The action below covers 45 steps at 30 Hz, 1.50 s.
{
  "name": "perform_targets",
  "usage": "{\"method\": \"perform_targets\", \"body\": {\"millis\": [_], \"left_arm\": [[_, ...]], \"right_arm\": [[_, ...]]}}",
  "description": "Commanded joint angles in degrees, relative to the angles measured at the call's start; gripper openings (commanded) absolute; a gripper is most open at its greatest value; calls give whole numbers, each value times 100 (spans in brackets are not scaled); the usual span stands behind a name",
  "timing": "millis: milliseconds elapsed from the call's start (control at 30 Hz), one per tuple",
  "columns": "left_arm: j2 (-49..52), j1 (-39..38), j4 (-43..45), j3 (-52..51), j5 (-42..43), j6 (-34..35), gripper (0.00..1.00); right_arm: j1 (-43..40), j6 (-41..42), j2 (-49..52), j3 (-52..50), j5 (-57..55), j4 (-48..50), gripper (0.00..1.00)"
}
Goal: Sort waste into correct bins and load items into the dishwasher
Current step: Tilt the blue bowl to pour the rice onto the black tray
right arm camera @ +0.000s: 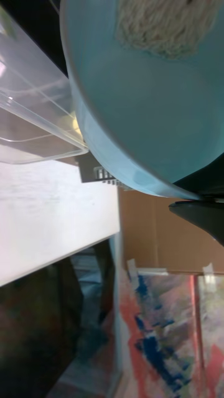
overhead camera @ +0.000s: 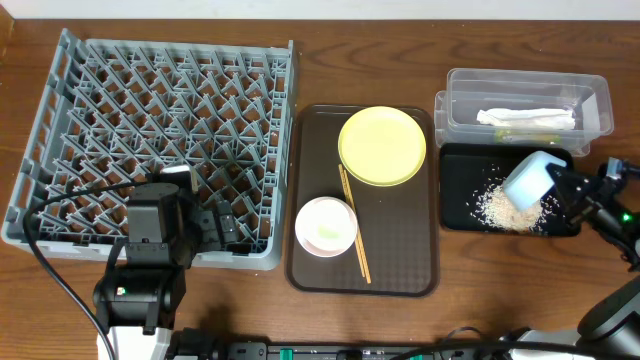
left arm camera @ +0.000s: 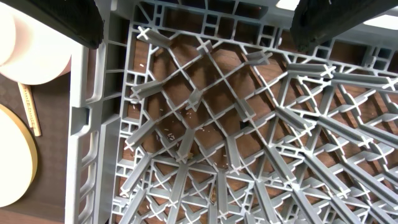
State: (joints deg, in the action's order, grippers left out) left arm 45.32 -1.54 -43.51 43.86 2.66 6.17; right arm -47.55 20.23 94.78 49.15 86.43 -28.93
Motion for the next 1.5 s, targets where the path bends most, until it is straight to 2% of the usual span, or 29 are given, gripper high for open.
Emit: {"method": "perform_targets", "body": {"millis": [0,200,533,800,900,1000,1167,1300,1400,1467], "left_arm": [[-9,17,-20,127,11,52,99],[-9,17,-20,127,11,52,99],[-9,17,-20,127,11,52,99],[-9,17,-20,127,11,52,99],[-9,17,-20,127,11,52,99],[-9,17,-17,127,11,52,99],[-9,17,-20,127,11,52,99],[-9,17,-20,127,11,52,99],[-9,17,-20,127,11,52,99],[-9,17,-17,127,11,52,99]], "right_arm": [[-264,343,-90,-20,289,114,1],[-629,802,-90,-20,286,546,1],[-254,490,-90,-20,190,590,1],[409,439,-90,-20,-1443,44,1],[710,-74,-92,-20,-1067,223,1],[1005,-1091,-92,-20,282,546,1],[1228,-695,-92,-17,-136,538,1],[1283,48,-92,-17,-1209,208,1],[1362,-619,-120,-17,-538,179,1],[1473,-678,-190,-15,-496,120,1]]}}
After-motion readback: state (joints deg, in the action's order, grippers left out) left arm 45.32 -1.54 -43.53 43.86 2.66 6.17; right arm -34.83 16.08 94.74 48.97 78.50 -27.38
